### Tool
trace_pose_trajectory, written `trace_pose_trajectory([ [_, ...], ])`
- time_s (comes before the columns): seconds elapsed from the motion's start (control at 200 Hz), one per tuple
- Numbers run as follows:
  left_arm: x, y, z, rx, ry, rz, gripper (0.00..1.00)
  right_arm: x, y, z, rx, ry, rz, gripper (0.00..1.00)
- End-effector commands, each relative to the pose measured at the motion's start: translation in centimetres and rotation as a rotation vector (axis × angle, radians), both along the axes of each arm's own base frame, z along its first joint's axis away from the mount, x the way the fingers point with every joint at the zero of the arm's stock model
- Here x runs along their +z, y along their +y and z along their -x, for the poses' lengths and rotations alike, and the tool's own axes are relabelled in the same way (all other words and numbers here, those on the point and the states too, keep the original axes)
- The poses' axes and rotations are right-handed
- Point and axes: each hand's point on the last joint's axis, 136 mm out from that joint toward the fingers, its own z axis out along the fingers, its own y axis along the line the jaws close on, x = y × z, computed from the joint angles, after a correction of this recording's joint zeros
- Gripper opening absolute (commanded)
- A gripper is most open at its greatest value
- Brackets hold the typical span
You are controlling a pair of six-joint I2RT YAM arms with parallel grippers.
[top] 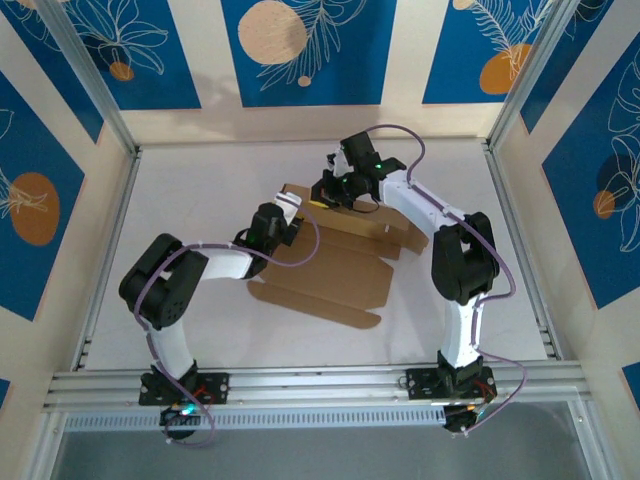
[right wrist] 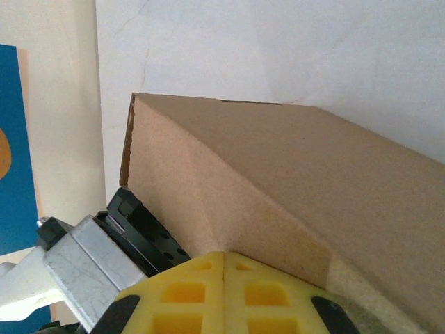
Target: Fold the paper box
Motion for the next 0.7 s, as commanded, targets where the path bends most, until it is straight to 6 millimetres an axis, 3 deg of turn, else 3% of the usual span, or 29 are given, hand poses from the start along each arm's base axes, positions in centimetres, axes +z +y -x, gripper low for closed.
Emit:
trace_pose_trajectory([
  [0.0,-0.1,-0.4,-0.6,0.011,0.04,0.031,0.53,-2.2,-0.7,0.6,0.01,0.077,0.046,0.04],
  [0.26,-1.7,0.6,-0.6,0.126,0.185,0.077,0.41,-1.6,-0.3,0.2,0.025,0.071,0.028,0.04],
  [0.585,-3.5,1.1,-1.1,0.161,0.217,0.041,0.28,-1.4,-0.1,0.1,0.029,0.07,0.015,0.04],
  [0.695,-3.7,1.1,-1.2,0.174,0.224,0.021,0.18,-1.3,0.0,0.2,0.03,0.071,0.012,0.04],
])
